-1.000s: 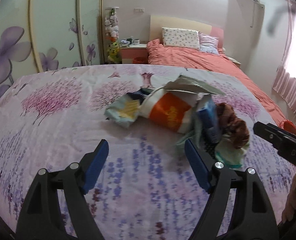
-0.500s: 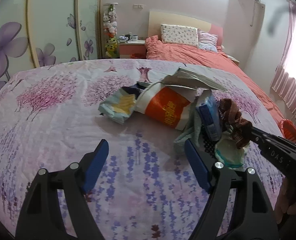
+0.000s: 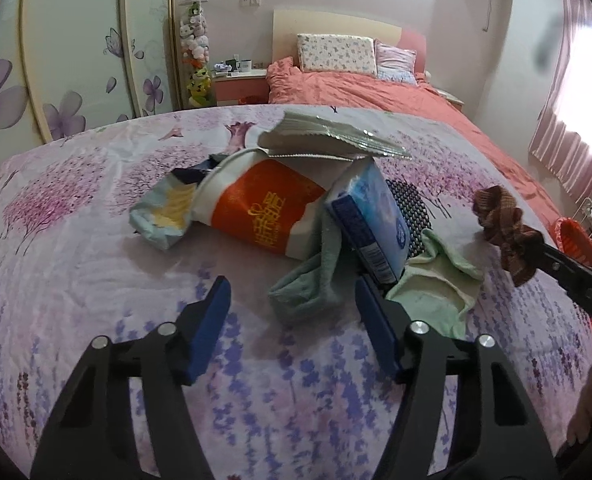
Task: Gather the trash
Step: 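Grasp the brown plaid scrunchie with the right gripper while the left gripper grasps the grey cloth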
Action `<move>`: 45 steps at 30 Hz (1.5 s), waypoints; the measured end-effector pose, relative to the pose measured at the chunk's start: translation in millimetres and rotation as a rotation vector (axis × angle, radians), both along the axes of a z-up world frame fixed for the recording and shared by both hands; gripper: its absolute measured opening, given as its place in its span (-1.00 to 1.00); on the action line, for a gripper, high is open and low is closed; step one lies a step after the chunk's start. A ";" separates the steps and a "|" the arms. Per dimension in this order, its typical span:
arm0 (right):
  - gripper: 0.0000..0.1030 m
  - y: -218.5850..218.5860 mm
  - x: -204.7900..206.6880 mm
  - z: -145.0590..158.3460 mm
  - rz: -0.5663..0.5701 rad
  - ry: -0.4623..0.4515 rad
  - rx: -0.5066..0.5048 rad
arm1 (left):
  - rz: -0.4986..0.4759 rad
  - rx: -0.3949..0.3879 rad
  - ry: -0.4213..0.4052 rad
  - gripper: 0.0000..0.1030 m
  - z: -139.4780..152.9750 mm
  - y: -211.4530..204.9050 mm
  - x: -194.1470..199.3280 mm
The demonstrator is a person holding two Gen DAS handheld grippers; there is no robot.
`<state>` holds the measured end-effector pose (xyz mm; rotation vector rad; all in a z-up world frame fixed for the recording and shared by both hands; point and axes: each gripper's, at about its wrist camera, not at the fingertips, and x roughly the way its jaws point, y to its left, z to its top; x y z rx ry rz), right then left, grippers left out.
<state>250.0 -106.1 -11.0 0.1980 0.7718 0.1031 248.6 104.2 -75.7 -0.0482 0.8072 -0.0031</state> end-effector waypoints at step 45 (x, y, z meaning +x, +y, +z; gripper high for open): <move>-0.86 -69.8 -61.5 58.3 -0.107 -0.136 0.001 | -0.236 -0.056 -0.265 -0.82 134.4 -93.6 -53.6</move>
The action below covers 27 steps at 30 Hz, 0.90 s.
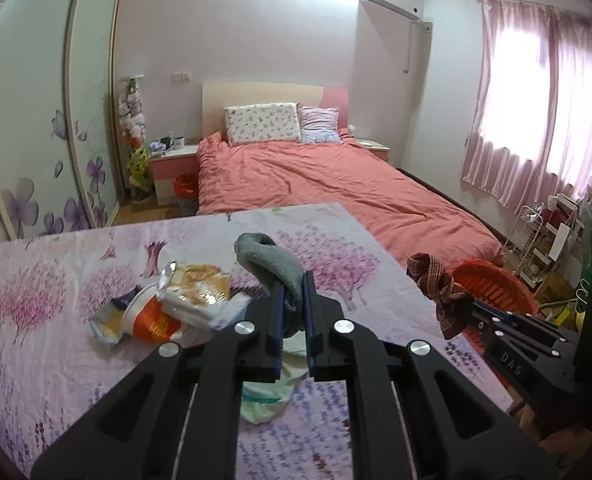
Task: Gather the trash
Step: 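Grasp the brown plaid scrunchie with the right gripper while the left gripper grasps the grey cloth, then carry the scrunchie and grey cloth over the orange basket and open both grippers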
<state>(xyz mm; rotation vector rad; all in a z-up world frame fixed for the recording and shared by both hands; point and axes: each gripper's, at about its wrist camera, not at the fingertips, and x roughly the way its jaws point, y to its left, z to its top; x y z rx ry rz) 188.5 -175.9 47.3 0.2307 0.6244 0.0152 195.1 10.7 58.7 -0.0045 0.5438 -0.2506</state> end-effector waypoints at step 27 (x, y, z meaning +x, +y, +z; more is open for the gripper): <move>-0.86 -101.2 -31.0 0.4 -0.198 -0.046 0.043 | -0.242 0.023 -0.026 -0.82 4.6 -131.3 -6.3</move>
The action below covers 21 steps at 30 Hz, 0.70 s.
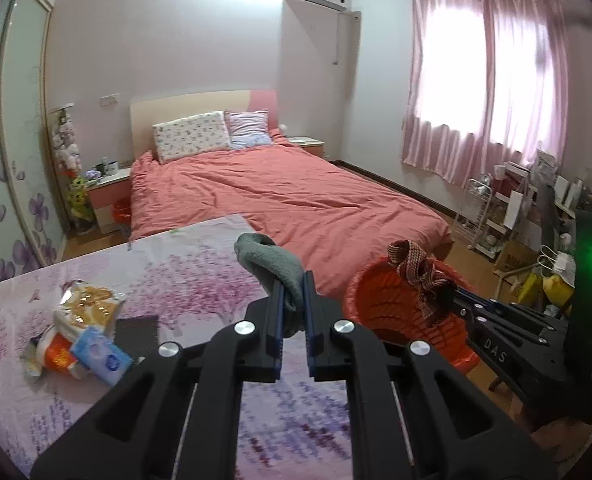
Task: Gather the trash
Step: 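Carry the scrunchie and grey cloth over the orange basket and open both grippers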
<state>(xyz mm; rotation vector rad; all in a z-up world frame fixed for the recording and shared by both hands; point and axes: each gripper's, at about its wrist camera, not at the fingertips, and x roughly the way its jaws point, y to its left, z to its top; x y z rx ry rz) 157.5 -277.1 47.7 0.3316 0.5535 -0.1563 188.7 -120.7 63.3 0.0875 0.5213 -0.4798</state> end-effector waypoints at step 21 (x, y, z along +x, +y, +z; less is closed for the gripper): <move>-0.86 -86.3 -11.8 -18.0 -0.145 -0.020 0.066 | -0.236 -0.012 0.007 -0.81 -31.1 -107.2 -4.5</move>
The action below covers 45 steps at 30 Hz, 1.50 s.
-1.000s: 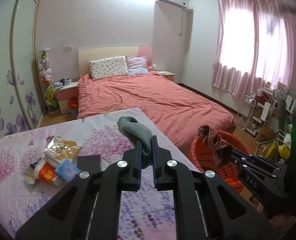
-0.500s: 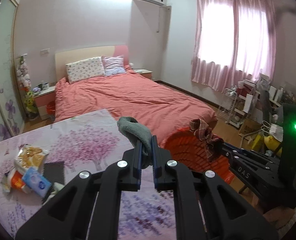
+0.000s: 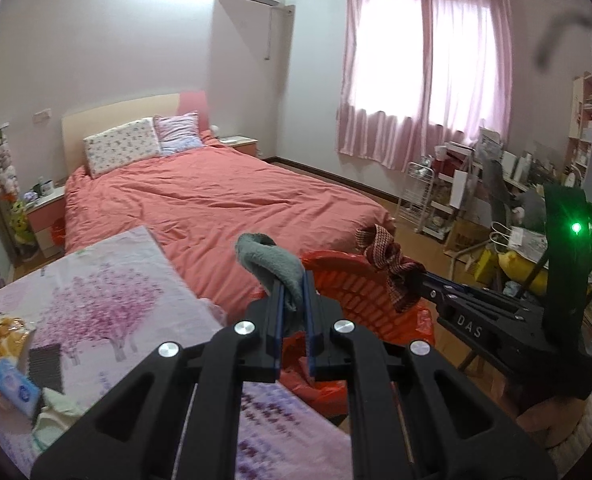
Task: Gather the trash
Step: 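Carry the scrunchie and grey cloth over the orange basket and open both grippers, then move both tools back to the items on the bed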
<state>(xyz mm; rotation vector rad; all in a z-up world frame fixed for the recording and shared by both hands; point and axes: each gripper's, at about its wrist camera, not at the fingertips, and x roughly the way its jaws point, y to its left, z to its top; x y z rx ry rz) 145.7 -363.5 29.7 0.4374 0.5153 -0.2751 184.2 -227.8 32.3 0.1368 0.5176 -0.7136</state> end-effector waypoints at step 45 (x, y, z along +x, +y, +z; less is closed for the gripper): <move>-0.27 70.0 40.8 -14.4 0.140 0.105 -0.047 | 0.385 0.130 0.078 0.21 -54.0 155.1 37.7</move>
